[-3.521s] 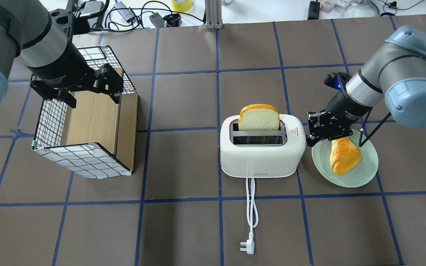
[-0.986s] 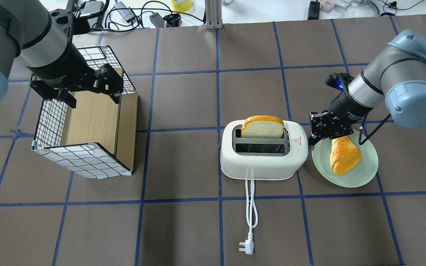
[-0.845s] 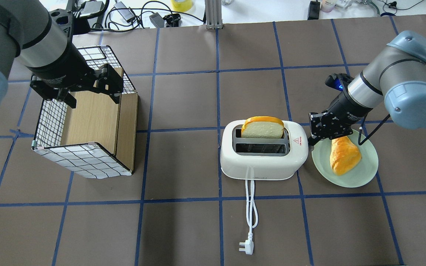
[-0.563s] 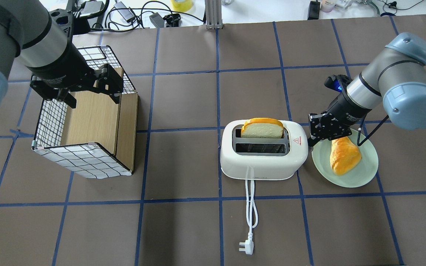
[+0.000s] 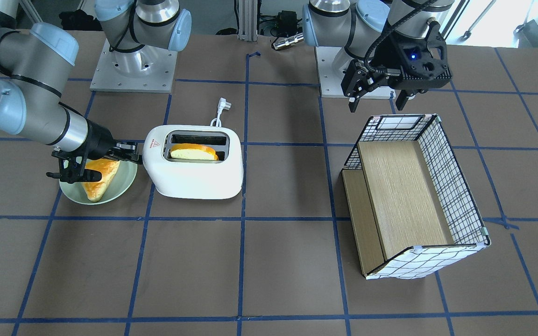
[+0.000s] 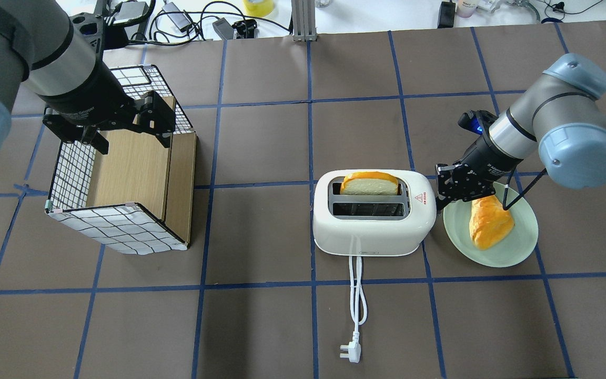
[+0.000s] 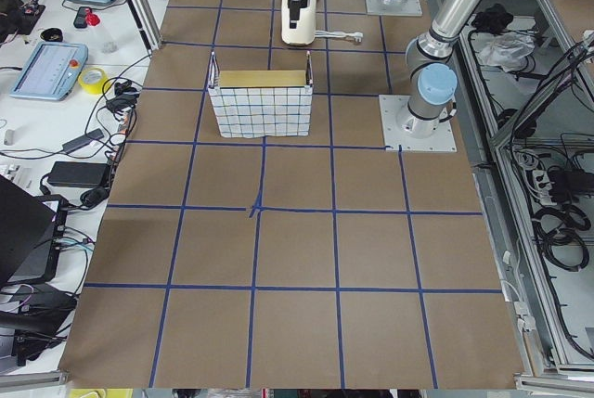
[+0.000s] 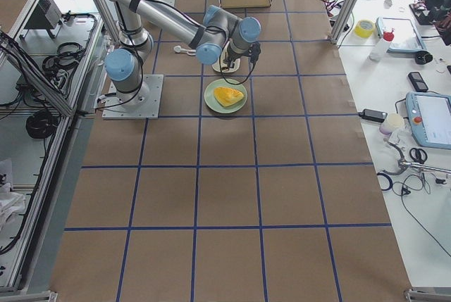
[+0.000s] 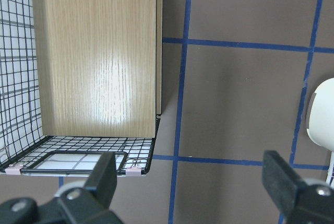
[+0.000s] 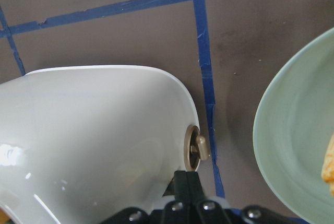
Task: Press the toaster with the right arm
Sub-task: 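Press the toaster lever down with the right gripper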
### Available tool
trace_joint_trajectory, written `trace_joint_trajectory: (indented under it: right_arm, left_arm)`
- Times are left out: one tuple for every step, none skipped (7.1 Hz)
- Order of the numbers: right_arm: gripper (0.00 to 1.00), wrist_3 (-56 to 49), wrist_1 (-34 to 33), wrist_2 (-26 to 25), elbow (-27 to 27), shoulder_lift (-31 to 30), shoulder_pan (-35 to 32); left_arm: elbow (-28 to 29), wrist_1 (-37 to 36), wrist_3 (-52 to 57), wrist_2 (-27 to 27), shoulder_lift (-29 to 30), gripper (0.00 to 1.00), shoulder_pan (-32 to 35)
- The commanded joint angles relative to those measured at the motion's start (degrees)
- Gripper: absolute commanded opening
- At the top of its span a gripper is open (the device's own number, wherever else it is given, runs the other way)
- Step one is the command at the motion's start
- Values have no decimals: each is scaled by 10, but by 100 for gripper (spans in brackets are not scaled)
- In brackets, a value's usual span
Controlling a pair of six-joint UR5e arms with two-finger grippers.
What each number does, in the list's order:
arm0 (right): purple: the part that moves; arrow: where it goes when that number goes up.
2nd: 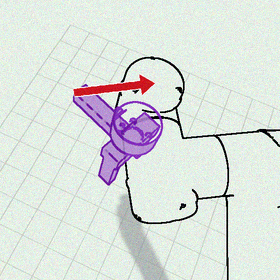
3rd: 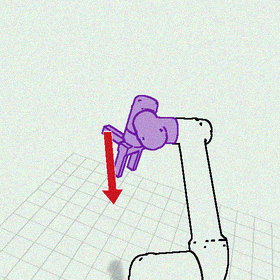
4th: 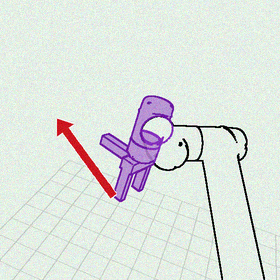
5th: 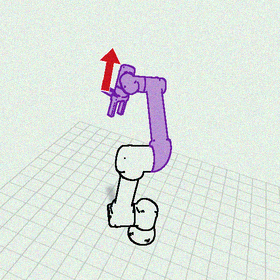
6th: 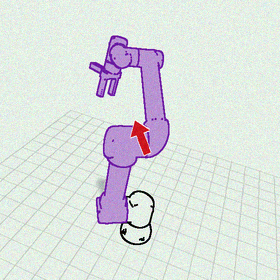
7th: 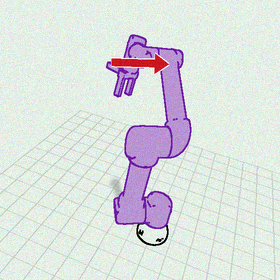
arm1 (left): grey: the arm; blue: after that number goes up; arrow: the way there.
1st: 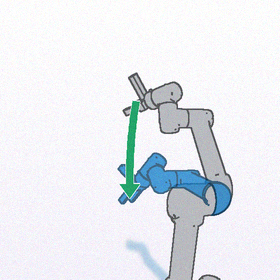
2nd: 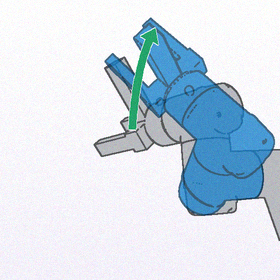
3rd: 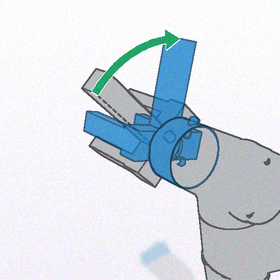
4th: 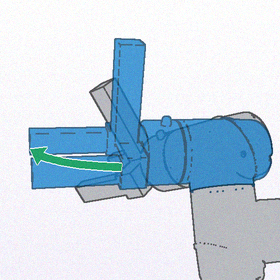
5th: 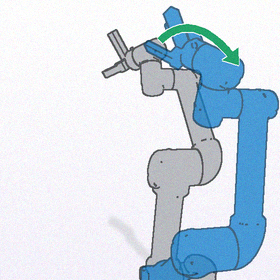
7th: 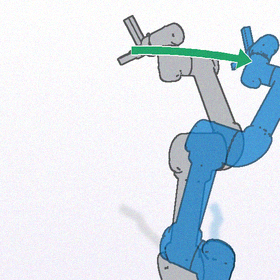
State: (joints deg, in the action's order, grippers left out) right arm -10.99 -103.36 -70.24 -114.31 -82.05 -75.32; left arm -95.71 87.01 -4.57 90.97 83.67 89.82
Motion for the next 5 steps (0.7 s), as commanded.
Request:
trace_joint_trajectory:
  right_arm:
    - [0,-1,-11,4,-4,7,0]
    - [0,0,-18,4,-9,10,0]
    - [0,2,-25,5,-11,9,0]
    - [0,3,-26,5,-13,9,0]
    - [0,11,-25,2,-11,5,0]
  left_arm:
    - [0,0,0,0,0,100,0]
    - [0,0,0,0,0,100,0]
    - [0,0,0,0,0,100,0]
    - [0,0,0,0,0,100,0]
    - [0,0,0,0,0,100,0]
